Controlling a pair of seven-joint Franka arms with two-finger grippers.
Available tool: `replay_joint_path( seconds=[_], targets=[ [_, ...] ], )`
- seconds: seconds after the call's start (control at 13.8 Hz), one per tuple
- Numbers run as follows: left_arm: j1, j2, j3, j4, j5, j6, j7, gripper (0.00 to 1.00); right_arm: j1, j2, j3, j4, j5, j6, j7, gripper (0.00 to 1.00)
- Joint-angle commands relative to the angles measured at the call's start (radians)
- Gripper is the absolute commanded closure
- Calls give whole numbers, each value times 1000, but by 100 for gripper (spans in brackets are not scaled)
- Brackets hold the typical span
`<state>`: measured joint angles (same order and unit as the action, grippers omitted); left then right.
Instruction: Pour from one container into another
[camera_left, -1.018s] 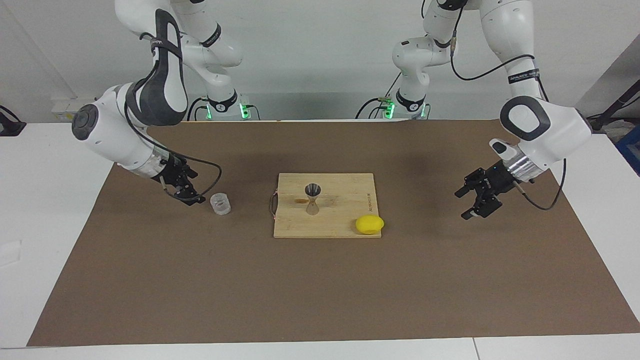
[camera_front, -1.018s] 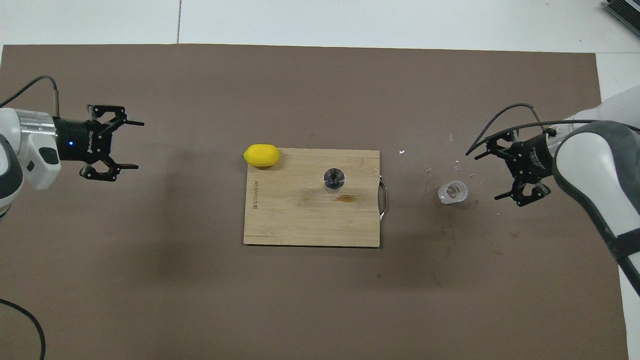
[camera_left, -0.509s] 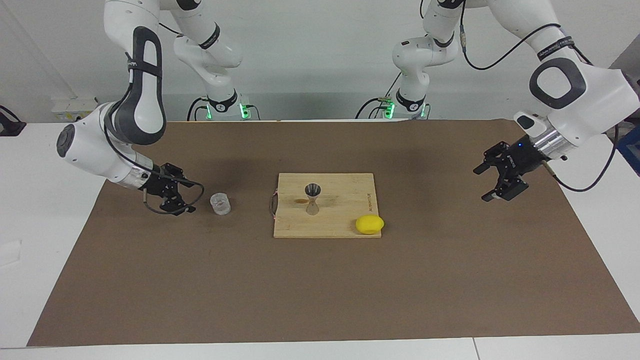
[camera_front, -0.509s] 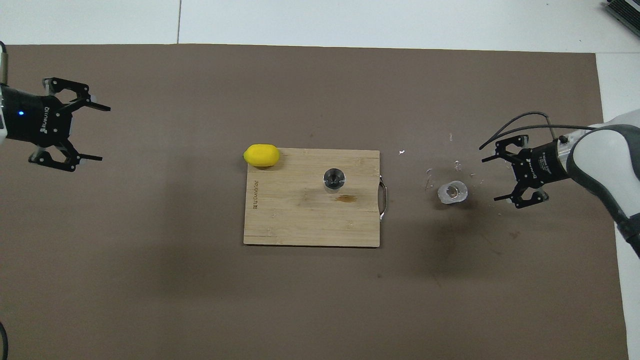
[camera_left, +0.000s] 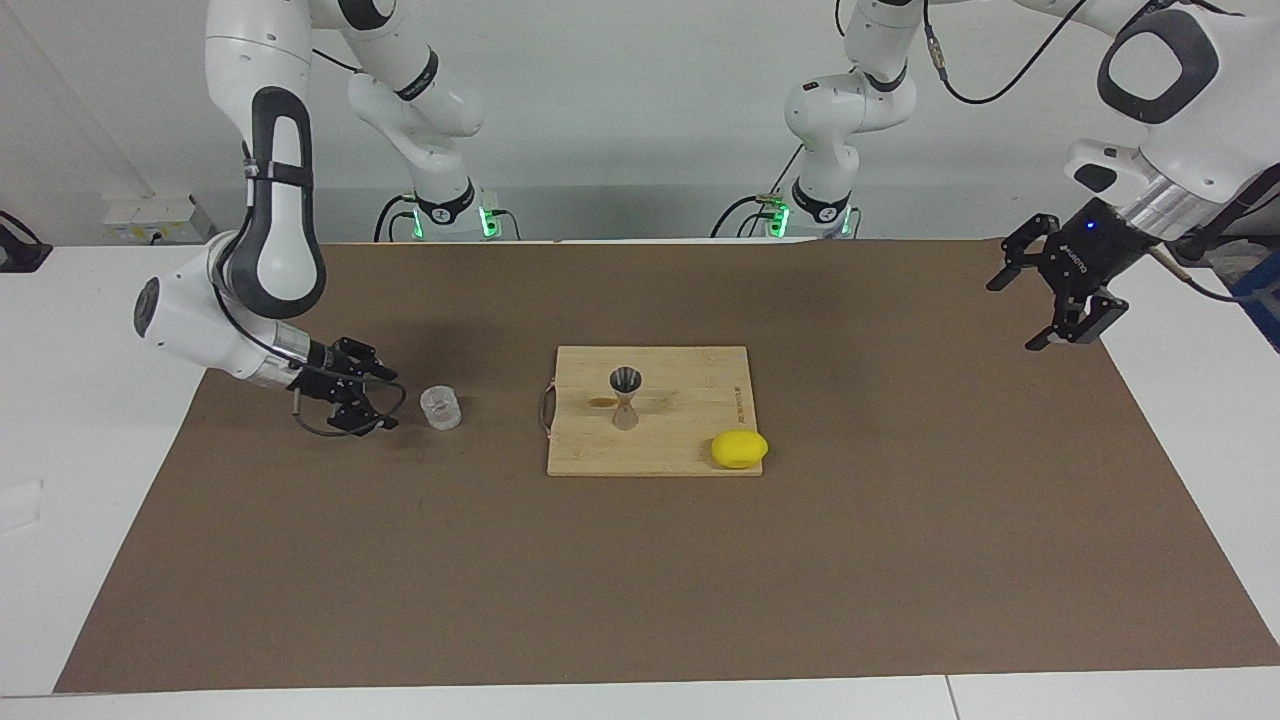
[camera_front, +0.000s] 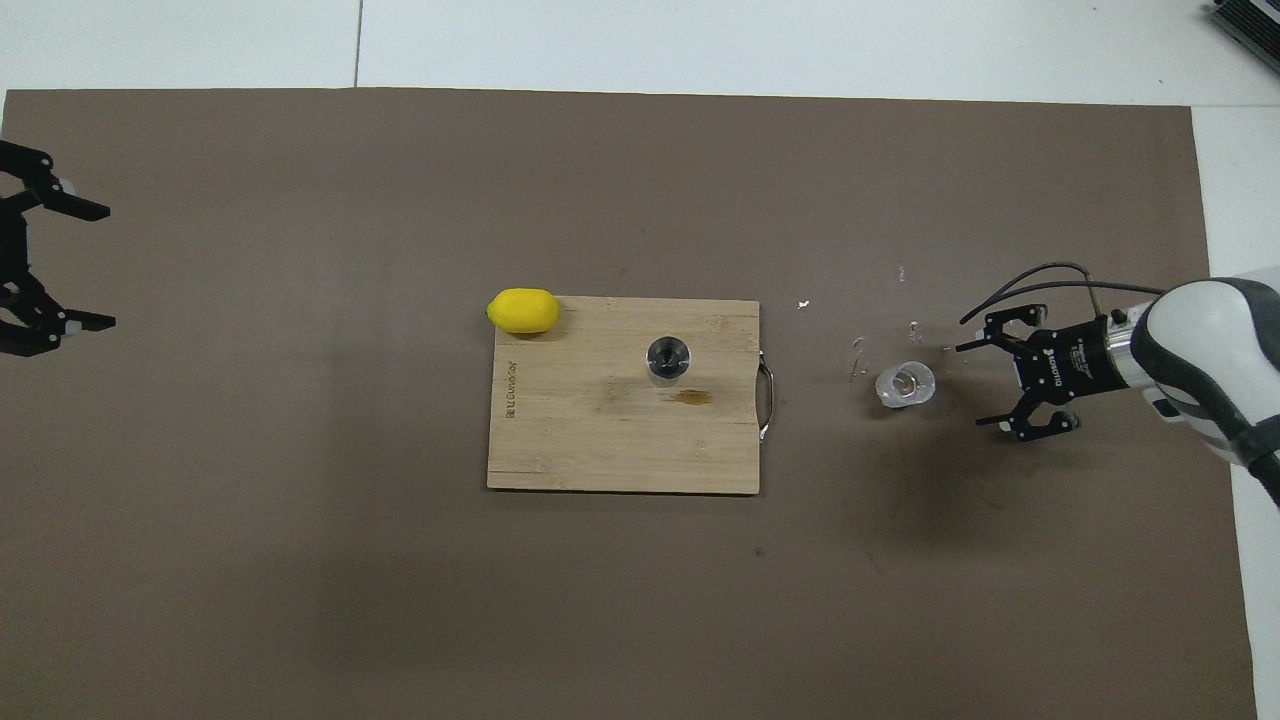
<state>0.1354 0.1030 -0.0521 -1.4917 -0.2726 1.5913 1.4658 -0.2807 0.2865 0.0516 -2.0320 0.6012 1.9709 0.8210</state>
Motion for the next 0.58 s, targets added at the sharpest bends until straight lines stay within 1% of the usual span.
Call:
replay_joint_path(
  seconds=[0.0,0.15,0.22,0.36,0.44,0.51],
  targets=[
    [-3,-26,2,1,24,-37,-257,0,-14,-1,11,-39,55,32,-37,5],
    [-5,-48,2,-2,29,-37,-500,0,3,3,13,-50,119,75,-37,5],
    [-6,-61,-3,-10,32,-33,-603,0,30,3,13,-63,136,98,-37,5],
    [-52,-68,-5,-12,44,-30,-798,0,60,-4,13,-99,147,120,-40,4],
    [-68,-71,-5,-18,52,-42,-853,0,60,-6,13,-105,149,132,-43,4],
    [-72,-92,-6,-51,79,-43,-867,0,60,-6,14,-106,149,132,-43,4]
  ],
)
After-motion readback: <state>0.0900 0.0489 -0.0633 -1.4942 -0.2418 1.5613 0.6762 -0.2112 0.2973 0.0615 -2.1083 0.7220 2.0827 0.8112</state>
